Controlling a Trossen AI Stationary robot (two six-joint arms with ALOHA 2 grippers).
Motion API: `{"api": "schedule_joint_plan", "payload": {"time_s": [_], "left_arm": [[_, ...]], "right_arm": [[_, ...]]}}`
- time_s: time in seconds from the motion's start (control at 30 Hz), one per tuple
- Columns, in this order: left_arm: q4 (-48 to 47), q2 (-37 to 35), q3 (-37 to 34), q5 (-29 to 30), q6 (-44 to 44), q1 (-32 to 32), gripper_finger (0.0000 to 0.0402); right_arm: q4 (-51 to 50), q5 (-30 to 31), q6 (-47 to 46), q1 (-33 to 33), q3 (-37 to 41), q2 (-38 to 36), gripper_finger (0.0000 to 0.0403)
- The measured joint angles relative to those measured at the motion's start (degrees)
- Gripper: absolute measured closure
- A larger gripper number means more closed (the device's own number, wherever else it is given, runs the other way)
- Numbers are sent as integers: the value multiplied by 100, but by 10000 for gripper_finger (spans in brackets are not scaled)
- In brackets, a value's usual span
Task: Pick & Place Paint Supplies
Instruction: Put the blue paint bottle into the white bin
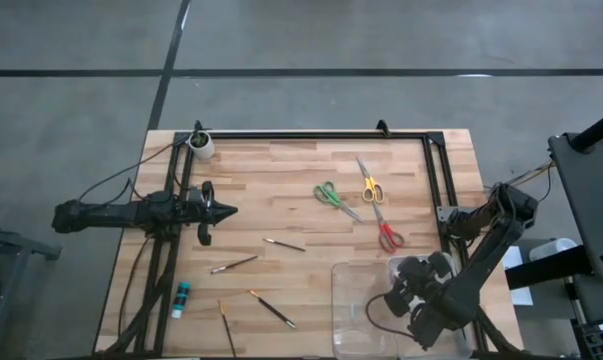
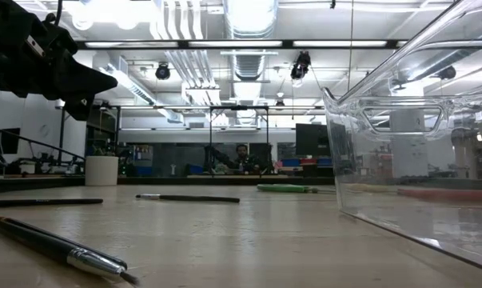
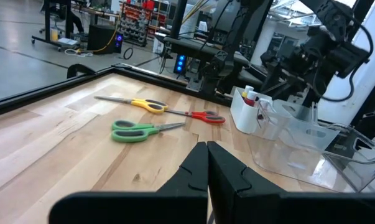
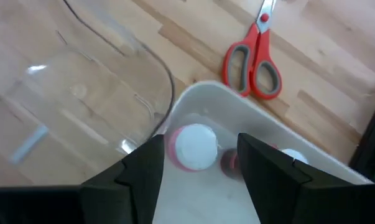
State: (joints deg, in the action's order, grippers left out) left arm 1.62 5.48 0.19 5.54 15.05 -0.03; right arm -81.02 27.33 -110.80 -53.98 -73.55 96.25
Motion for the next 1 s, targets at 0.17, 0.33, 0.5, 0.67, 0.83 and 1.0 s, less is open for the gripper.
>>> {"api": "schedule_joint_plan", "payload": {"time_s": [0.17,0.33,0.5,0.67,0.83,1.0], "left_arm": [[-2,0,-2,-2,0,-2,401],[1,0,-2,0,0,-2,401],[-1,0,0,0,0,-2,401],[0,0,-1,-1,0,-2,401],[1,0,-1,0,0,0,401],[1,0,0,-1,0,-1,401]], "right_arm": [[-458,151,267,136,-385,-107,202],[-907,407,867,365,-767,-141,202],[-893,594,1806,682,-994,-234,202],[-699,713,2962,1094,-1032,-430,202],[-349,1249,3982,1473,-1022,-680,202],[264,1334,5334,1914,-1014,-852,202]]}}
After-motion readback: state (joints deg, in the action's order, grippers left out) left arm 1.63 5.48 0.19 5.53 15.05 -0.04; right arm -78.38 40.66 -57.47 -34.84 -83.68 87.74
